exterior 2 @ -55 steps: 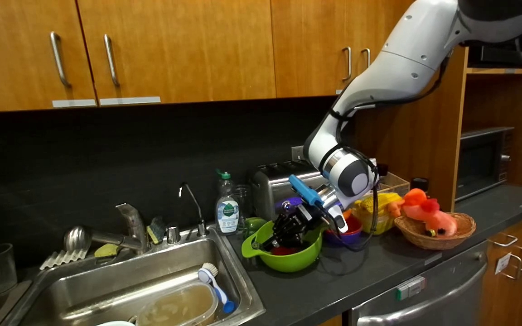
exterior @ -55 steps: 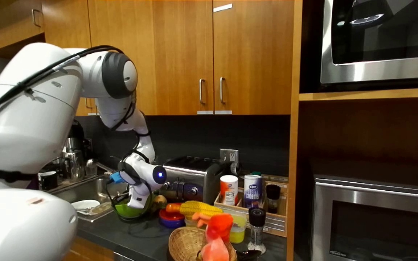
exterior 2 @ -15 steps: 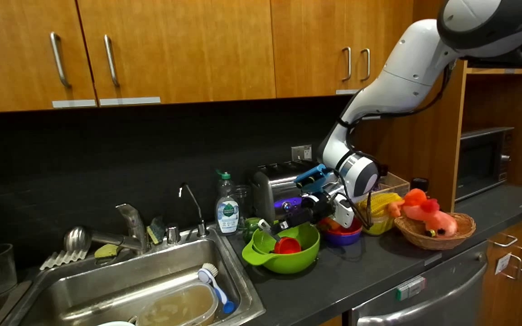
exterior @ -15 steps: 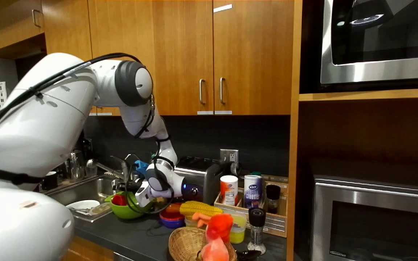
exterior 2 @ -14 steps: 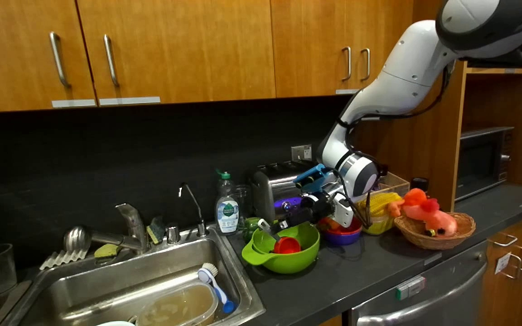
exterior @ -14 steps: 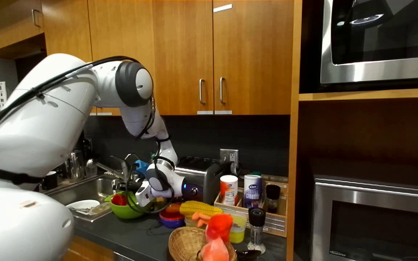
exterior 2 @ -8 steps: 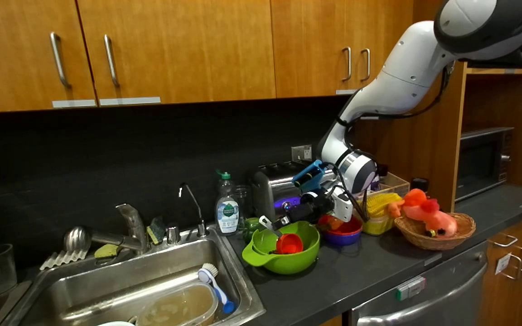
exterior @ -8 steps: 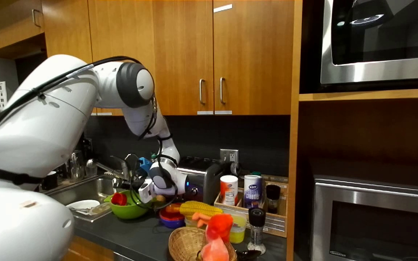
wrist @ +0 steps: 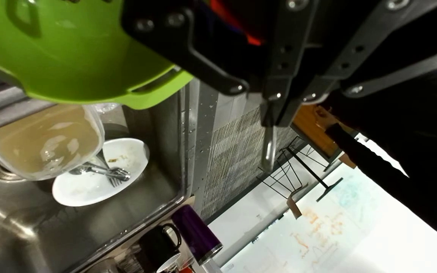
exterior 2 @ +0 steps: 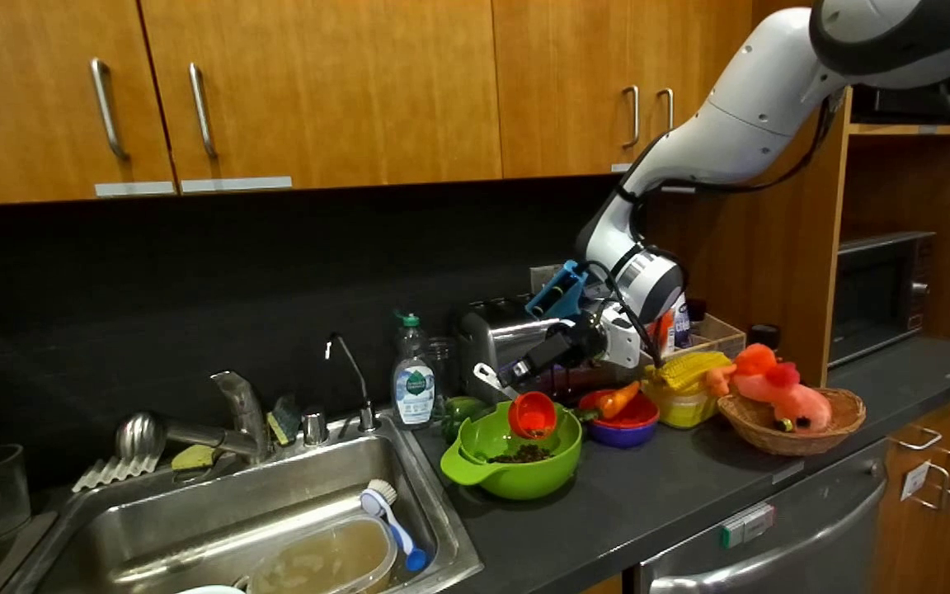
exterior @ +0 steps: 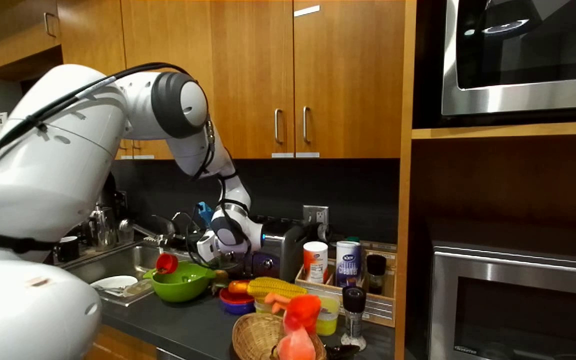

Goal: Lift the orange measuring spoon from the green bowl, use it to get some content from the green bowl and then put it back

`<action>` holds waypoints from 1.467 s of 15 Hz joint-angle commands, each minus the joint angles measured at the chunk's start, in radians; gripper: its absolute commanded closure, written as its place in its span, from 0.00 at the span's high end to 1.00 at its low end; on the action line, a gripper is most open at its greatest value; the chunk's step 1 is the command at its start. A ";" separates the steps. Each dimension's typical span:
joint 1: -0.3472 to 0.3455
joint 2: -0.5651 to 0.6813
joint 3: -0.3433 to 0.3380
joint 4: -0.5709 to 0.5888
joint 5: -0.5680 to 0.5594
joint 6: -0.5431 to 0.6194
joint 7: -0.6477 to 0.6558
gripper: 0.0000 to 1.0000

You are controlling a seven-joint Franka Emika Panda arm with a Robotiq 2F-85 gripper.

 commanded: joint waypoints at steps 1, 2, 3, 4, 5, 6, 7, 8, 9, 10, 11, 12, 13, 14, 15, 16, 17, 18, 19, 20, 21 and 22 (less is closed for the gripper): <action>-0.002 -0.065 -0.006 -0.016 -0.032 -0.025 0.078 0.01; -0.002 -0.078 -0.005 -0.020 -0.035 -0.028 0.093 0.01; -0.002 -0.087 -0.005 -0.023 -0.036 -0.032 0.106 0.01; -0.002 -0.098 -0.005 -0.026 -0.036 -0.033 0.118 0.01; -0.001 -0.109 -0.004 -0.031 -0.034 -0.032 0.130 0.01; -0.001 -0.117 -0.003 -0.032 -0.033 -0.035 0.139 0.01; -0.001 -0.123 -0.003 -0.033 -0.033 -0.035 0.147 0.01; -0.001 -0.129 -0.003 -0.034 -0.032 -0.035 0.155 0.01; 0.000 -0.132 -0.002 -0.034 -0.031 -0.036 0.162 0.01; -0.001 -0.134 -0.002 -0.031 -0.032 -0.037 0.167 0.01; 0.000 -0.137 -0.001 -0.031 -0.032 -0.038 0.171 0.01; -0.001 -0.137 -0.001 -0.029 -0.032 -0.041 0.174 0.01; -0.001 -0.137 -0.001 -0.028 -0.032 -0.042 0.176 0.01; -0.001 -0.135 0.000 -0.024 -0.032 -0.043 0.181 0.01; -0.001 -0.132 0.000 -0.019 -0.034 -0.045 0.185 0.01; 0.000 -0.130 0.000 -0.014 -0.035 -0.045 0.192 0.01; 0.001 -0.130 0.000 -0.007 -0.038 -0.044 0.202 0.01; 0.002 -0.129 -0.002 0.001 -0.044 -0.036 0.211 0.01; 0.004 -0.130 -0.003 0.010 -0.049 -0.034 0.224 0.01; 0.004 -0.132 -0.004 0.017 -0.054 -0.031 0.239 0.01; 0.004 -0.131 -0.004 0.026 -0.060 -0.029 0.248 0.01; 0.005 -0.134 -0.003 0.033 -0.064 -0.028 0.262 0.01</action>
